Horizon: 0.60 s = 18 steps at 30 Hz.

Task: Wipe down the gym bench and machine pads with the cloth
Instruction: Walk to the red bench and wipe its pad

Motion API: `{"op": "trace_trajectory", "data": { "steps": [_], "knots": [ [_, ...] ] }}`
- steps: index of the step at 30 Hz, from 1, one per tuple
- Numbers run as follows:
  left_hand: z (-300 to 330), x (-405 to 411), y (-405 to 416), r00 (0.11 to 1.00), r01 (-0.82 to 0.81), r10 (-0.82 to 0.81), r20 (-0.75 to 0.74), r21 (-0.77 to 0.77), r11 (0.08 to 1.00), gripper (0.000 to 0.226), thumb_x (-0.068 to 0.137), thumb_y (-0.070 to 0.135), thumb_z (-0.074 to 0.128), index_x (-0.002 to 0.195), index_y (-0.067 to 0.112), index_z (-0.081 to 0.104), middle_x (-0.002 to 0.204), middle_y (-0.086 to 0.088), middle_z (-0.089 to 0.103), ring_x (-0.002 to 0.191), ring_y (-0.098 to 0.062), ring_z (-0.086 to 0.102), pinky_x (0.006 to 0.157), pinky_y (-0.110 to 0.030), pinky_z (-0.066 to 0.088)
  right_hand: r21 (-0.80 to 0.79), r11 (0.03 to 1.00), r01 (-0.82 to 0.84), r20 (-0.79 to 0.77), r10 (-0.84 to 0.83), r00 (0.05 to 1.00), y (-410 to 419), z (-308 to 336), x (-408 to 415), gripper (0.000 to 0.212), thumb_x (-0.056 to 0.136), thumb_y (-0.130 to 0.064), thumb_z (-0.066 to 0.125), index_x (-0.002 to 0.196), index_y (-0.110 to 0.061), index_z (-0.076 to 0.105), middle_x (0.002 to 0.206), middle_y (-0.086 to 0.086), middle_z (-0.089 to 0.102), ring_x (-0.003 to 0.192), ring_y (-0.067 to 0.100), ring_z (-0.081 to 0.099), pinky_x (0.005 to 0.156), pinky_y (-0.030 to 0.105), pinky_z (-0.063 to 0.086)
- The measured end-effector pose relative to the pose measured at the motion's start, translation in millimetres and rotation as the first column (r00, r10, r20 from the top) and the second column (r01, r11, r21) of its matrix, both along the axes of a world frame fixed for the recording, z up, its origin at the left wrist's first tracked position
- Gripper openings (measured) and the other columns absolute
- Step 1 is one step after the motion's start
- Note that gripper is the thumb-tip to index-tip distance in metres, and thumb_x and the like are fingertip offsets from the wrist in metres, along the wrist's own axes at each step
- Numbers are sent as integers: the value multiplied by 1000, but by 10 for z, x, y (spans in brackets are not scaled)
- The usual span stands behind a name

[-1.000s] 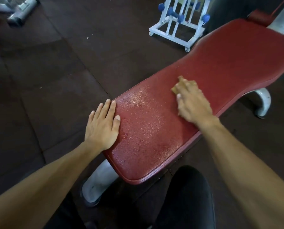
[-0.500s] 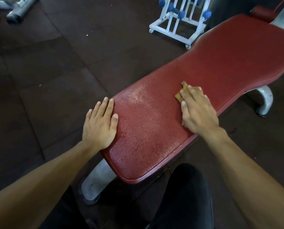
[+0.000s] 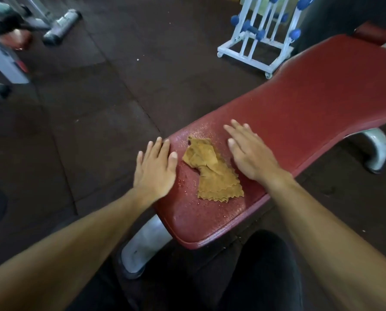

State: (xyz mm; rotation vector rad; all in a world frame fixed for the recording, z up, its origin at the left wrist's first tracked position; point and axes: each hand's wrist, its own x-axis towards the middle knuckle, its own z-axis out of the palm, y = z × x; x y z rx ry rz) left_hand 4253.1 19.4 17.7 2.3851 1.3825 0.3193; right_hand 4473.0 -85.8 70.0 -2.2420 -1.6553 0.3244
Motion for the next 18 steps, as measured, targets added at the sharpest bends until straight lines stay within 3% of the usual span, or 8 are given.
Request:
{"op": "trace_trajectory", "data": {
  "steps": [3,6,8,15,18],
  "knots": [
    [261,350,-341,993,58,-65,103,76,995,62,100,49,18,153,17,17,162,-4,11,149,-20,3,120,-43,3,-102,994,49,251,-22,968,-27,-124,157,55,103,-40,21,154,-21,19,163,-3,10,150,17,3,121,37,5],
    [303,776,-702,984,164,-165,63,34,986,64,102,49,16,155,15,6,162,-5,-4,148,-21,-10,119,-41,-3,-88,992,85,245,-61,968,7,-141,136,55,103,-39,22,154,-20,17,163,-3,8,150,16,0,121,37,3],
    [234,892,-758,988,154,-155,3,59,986,63,101,46,16,154,13,10,163,-7,-3,149,-23,-10,119,-41,-4,-88,992,93,248,-68,966,-4,-149,160,55,102,-38,21,154,-20,17,163,-3,8,150,15,-1,120,36,2],
    [116,524,133,964,261,-246,-106,170,950,58,99,39,23,151,12,26,161,-8,16,148,-26,12,121,-42,10,-91,992,87,257,-62,964,-20,-147,178,55,103,-38,21,155,-21,15,163,-5,6,150,13,-1,120,35,1],
    [45,145,315,957,282,-267,-111,165,945,58,99,38,24,147,8,35,156,-13,30,145,-26,23,121,-35,9,-101,991,85,266,-56,962,-17,-179,179,55,103,-39,20,155,-21,15,163,-5,7,150,14,0,120,36,2]
  ]
}}
